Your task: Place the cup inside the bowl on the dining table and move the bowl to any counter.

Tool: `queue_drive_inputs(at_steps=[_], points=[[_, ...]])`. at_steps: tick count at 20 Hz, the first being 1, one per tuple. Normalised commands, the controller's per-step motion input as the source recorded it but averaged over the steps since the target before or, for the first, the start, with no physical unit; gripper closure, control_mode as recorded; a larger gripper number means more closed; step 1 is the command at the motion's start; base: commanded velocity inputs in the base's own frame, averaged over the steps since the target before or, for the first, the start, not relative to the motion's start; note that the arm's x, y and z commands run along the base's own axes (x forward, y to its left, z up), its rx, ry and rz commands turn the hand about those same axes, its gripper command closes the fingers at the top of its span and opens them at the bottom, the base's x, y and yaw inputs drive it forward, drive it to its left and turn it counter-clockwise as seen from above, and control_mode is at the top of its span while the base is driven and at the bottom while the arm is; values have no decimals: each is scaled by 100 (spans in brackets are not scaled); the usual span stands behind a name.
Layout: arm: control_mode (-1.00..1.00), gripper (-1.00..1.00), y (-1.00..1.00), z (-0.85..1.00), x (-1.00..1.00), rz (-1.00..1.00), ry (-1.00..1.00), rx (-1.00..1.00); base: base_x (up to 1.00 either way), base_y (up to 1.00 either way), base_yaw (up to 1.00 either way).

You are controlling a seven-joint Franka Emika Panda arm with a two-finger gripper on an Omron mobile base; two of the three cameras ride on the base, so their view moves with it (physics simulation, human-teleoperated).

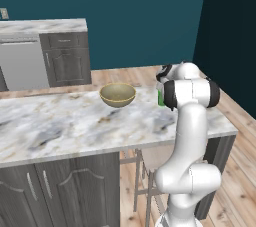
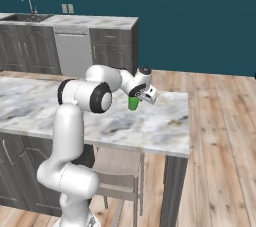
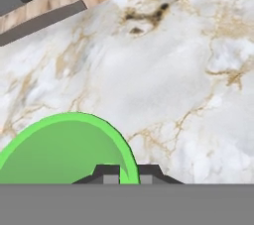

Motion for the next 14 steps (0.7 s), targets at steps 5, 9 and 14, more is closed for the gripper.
queue_drive_inputs(at_steps=[5,9,14], points=[[-100,100,0,38,0,0,-7,1,0,0,0],[-100,100,0,49,0,0,-5,0,0,0,0],[-100,100,1,38,0,0,0,0,0,0,0]])
